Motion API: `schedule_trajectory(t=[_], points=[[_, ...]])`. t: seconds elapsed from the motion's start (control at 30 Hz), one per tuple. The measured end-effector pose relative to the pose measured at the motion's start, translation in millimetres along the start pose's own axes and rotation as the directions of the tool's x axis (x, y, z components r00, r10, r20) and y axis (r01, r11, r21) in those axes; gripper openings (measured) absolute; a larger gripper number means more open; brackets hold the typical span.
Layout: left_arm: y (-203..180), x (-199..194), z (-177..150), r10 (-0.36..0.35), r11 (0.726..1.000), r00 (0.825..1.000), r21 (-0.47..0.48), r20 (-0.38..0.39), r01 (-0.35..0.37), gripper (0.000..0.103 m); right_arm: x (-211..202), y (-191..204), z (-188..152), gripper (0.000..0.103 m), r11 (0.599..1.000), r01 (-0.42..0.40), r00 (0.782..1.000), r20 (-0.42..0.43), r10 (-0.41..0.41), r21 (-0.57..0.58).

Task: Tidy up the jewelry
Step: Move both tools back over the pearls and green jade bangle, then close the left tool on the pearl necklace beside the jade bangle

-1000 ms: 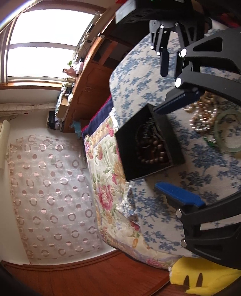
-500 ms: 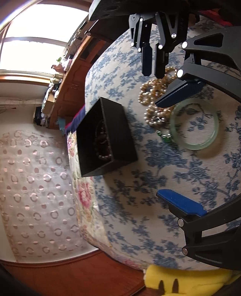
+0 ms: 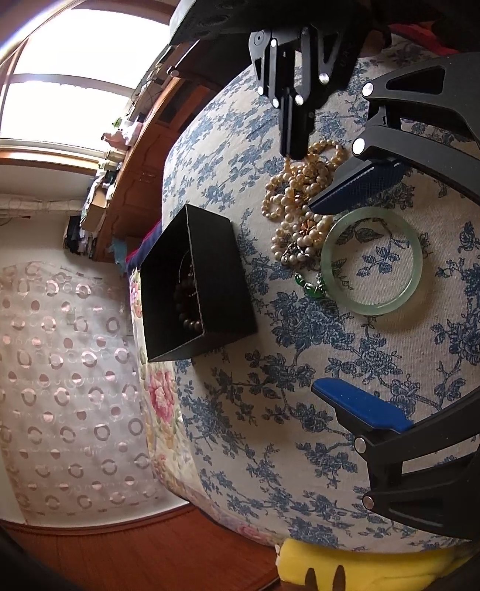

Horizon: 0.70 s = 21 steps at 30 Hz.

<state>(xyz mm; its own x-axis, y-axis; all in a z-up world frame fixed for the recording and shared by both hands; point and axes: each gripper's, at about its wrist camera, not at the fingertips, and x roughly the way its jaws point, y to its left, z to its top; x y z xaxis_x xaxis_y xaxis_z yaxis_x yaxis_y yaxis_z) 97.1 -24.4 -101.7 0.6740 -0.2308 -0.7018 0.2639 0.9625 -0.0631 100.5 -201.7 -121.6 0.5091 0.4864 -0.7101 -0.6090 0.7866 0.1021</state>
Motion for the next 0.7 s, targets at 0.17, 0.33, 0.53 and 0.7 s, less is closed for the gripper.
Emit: schedule_trajectory(t=[0.17, 0.33, 0.53, 0.7], points=[[-6, 4, 1, -0.020, 1.000, 1.000, 0.006, -0.008, 0.021, 0.086, -24, -15, -2, 0.005, 0.999, 0.033, 0.998, 0.053, -0.035, 0.040], [-13, 7, 3, -0.021, 1.000, 1.000, 0.021, -0.013, 0.022, 0.086, -45, -33, -8, 0.005, 0.994, 0.066, 0.993, 0.092, -0.074, 0.083], [-25, 11, 7, -0.049, 0.998, 0.999, 0.042, -0.021, 0.049, 0.077, -61, -53, -18, 0.005, 0.987, 0.093, 0.987, 0.116, -0.108, 0.129], [-37, 19, 7, -0.075, 0.995, 0.995, 0.062, -0.058, 0.079, 0.036, -65, -58, -24, 0.005, 0.985, 0.089, 0.986, 0.126, -0.108, 0.146]])
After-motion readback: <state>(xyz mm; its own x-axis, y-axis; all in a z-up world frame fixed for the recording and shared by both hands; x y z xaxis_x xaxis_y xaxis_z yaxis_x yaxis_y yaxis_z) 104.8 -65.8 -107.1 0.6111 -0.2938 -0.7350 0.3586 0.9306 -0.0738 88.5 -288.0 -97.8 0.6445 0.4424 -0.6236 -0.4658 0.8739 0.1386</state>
